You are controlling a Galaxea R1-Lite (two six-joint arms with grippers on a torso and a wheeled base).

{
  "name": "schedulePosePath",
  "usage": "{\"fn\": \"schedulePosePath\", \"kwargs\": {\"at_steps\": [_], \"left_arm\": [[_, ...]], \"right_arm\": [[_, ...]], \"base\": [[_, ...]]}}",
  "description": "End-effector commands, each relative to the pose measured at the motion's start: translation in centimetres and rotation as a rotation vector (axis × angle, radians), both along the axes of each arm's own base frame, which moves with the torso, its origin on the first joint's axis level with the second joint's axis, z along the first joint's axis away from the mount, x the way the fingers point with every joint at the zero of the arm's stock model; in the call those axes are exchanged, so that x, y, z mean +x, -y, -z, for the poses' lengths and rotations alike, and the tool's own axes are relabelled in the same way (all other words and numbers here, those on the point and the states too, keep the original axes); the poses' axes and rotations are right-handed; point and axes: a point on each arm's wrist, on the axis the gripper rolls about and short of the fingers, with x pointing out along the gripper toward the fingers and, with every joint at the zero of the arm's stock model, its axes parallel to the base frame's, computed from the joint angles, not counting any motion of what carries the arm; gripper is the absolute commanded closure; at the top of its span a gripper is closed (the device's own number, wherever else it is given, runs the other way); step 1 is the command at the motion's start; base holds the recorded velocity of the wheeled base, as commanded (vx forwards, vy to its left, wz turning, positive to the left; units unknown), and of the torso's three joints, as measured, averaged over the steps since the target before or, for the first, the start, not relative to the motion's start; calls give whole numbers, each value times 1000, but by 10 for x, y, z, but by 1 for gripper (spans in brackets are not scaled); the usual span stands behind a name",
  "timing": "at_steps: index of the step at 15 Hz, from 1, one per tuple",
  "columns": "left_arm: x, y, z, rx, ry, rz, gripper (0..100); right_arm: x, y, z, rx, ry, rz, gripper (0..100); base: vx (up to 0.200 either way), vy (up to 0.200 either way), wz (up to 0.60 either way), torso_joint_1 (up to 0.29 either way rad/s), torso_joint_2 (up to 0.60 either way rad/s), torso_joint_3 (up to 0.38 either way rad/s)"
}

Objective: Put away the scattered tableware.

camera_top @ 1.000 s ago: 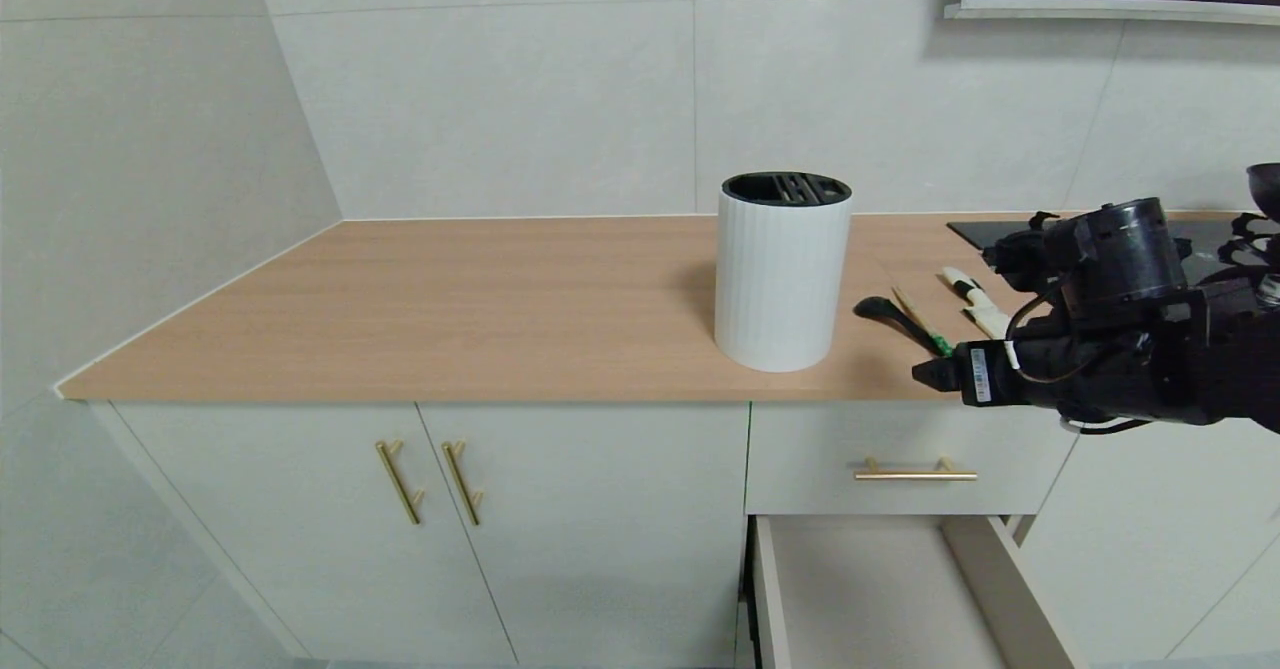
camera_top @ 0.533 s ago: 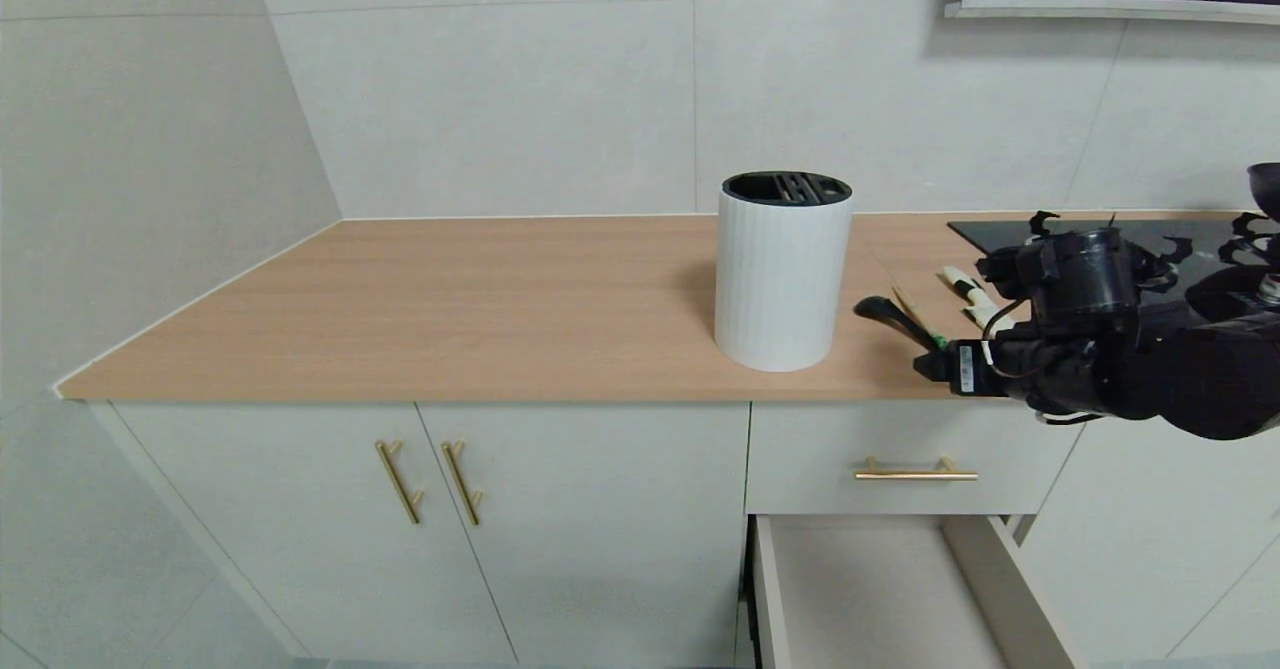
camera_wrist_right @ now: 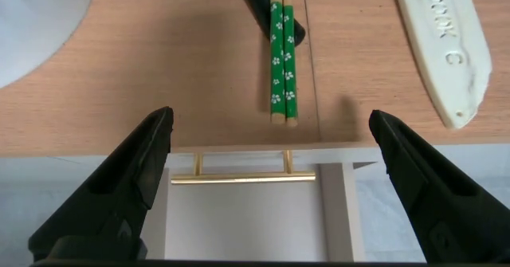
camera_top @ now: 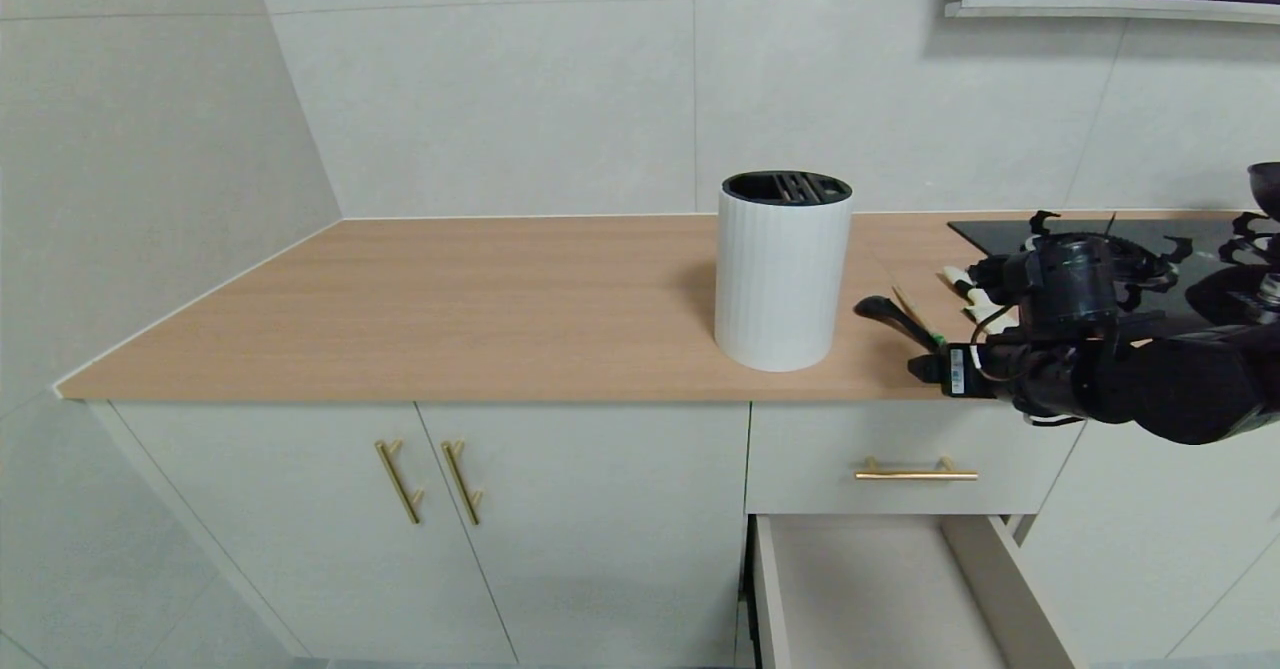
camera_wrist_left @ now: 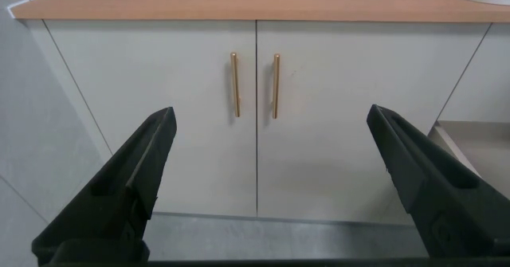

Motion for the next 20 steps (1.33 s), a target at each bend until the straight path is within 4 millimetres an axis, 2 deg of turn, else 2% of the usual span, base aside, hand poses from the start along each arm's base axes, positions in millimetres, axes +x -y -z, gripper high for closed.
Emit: {"fn": "schedulePosePath", "kwargs": {"at_steps": [1, 6, 7, 20], "left_arm": [[0, 0, 0, 0, -1, 0, 0], [0, 0, 0, 0, -1, 0, 0], [0, 0, 0, 0, -1, 0, 0], [0, 0, 0, 0, -1, 0, 0]], "right_arm": [[3, -1, 3, 2, 5, 1, 0], [10, 2, 8, 9, 28, 14, 0], [11, 3, 9, 9, 28, 15, 100], [10, 4, 0, 22, 77, 19, 100]], "base": [[0, 0, 0, 0, 0, 0], [0, 0, 0, 0, 0, 0], [0, 0, 0, 0, 0, 0], [0, 0, 0, 0, 0, 0]]}}
